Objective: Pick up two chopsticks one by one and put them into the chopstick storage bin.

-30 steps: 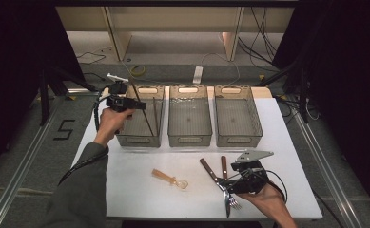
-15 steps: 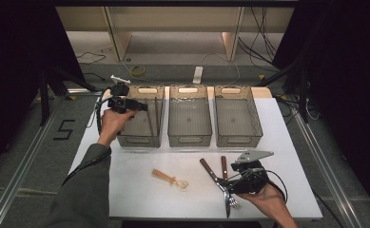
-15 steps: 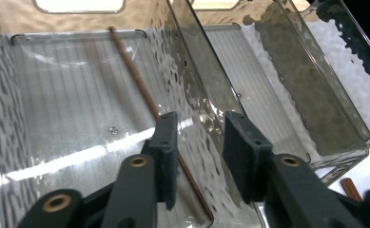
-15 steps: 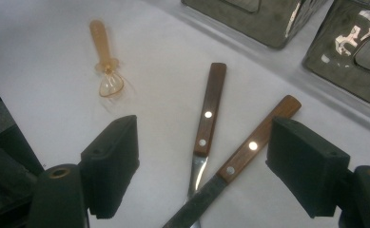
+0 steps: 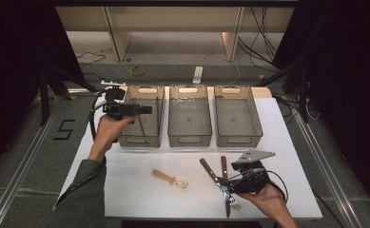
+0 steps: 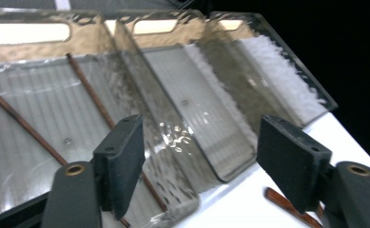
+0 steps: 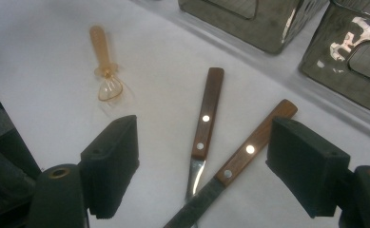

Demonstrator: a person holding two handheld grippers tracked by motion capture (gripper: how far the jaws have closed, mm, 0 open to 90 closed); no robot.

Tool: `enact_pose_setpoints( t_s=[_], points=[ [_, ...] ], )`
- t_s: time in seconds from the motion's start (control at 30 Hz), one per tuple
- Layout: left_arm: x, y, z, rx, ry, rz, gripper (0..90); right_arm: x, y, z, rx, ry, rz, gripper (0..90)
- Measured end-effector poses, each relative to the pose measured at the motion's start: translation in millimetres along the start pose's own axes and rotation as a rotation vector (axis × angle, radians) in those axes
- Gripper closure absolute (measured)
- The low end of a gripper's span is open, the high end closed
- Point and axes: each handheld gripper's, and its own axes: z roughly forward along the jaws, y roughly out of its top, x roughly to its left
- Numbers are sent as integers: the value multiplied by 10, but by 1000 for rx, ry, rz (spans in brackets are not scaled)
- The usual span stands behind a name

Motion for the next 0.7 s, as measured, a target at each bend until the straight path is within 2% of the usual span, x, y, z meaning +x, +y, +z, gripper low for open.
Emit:
enact_pose_setpoints(
  t_s=[0.07,0.1,0.17,0.27,0.37,0.53,0.63,0.7],
  points=[
    [-57,-5,-44,17,-12,30,288,-2,-5,-3,-10,-1,-2,264],
    [-102,-13,-74,7,-9,51,271,1,-5,-5,-12,2,-1,264],
    [-199,-34,-111,1,-39,85,262,8,-7,-8,-23,0,-4,263],
    [-334,-93,-118,16,-39,162,242,21,-8,-20,-42,1,-7,263],
    [-409,-170,-84,41,-56,197,225,31,-17,-41,-70,3,-7,263],
    [-556,-300,43,134,-32,297,222,45,-39,-83,-110,3,-4,263],
    [-581,-372,135,185,-52,314,222,49,-53,-102,-125,5,3,264],
    [-581,-416,185,217,-48,327,222,50,-62,-113,-133,4,2,263]
  ],
)
